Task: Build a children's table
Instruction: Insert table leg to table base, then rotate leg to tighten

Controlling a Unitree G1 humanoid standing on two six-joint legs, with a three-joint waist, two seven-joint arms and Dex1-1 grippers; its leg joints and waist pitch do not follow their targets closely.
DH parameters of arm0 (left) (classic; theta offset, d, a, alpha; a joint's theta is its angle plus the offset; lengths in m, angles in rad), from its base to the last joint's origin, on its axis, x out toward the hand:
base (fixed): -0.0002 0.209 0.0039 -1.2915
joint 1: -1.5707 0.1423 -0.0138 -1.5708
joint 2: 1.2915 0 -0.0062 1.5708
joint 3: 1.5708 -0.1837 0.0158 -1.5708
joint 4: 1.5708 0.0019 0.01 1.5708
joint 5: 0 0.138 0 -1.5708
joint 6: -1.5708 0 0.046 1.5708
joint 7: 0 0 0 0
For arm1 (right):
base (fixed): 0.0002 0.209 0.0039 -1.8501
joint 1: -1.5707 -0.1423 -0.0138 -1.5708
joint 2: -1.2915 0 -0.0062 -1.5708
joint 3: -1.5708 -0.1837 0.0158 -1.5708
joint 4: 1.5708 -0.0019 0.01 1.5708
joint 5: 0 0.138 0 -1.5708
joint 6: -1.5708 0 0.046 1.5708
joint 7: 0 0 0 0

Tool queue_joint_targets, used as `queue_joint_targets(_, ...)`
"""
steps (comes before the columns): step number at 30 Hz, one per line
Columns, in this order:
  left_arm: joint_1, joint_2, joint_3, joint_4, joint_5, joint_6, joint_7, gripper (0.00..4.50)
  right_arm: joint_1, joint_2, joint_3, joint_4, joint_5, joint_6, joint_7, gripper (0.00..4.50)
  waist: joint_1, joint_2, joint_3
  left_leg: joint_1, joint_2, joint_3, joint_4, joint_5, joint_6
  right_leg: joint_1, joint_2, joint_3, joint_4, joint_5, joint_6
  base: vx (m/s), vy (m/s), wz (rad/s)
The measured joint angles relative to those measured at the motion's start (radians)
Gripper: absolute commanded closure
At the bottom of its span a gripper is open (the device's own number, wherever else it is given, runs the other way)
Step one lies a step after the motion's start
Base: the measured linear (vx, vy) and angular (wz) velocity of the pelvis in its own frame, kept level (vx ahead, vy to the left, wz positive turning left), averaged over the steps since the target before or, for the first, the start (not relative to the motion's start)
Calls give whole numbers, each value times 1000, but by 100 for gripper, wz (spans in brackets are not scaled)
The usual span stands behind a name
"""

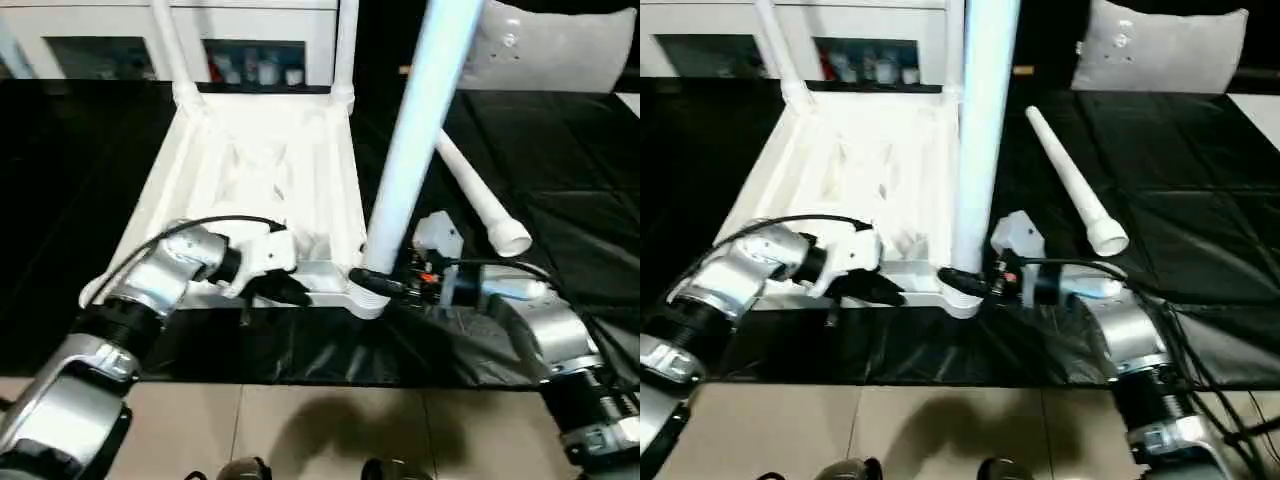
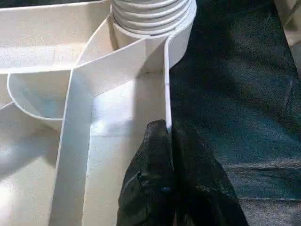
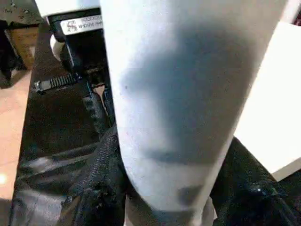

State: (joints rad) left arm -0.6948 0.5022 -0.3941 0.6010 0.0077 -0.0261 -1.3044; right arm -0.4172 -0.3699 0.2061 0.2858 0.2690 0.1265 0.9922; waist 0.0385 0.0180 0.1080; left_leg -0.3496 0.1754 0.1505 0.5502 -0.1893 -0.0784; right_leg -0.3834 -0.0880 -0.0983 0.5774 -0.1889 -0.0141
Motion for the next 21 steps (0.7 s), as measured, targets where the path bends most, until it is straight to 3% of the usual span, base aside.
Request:
queue_joint_targets(6, 105, 25, 65, -152, -14, 130, 67, 450, 20, 57, -1, -29, -2, 25, -101, 261, -20, 2, 2, 2, 0, 0, -2, 0, 0, -3, 0, 0, -1, -1, 1, 0, 0, 0)
queue_joint_targets(9, 203, 24, 106, -321, -13, 271, 163, 450, 30, 94, -4, -43, -12, 37, -181, 261, -37, 3, 3, 1, -2, -1, -1, 0, 0, -6, 0, 0, -3, -3, 0, 0, 0, 0)
queue_joint_targets(14, 259, -85, 111, -503, 23, 496, 328, 450, -6, 125, -40, -1, -64, 40, -319, 261, -60, 8, 6, 0, -3, -3, -2, 0, 0, -6, 0, -3, -25, -3, 0, 0, 0, 0)
queue_joint_targets(17, 240, -169, 99, -520, 51, 596, 406, 450, -46, 135, -61, 56, -75, 40, -382, 261, -56, 8, 5, -1, -4, -2, -1, 0, 0, -5, 0, -2, -30, -3, 0, 0, 0, 0)
queue_joint_targets(21, 217, -195, 82, -524, 67, 645, 455, 450, -64, 137, -71, 80, -80, 40, -407, 261, -47, 8, 5, -2, -4, 0, -1, 0, 1, -4, 0, -1, -31, -3, 0, 0, 0, 0)
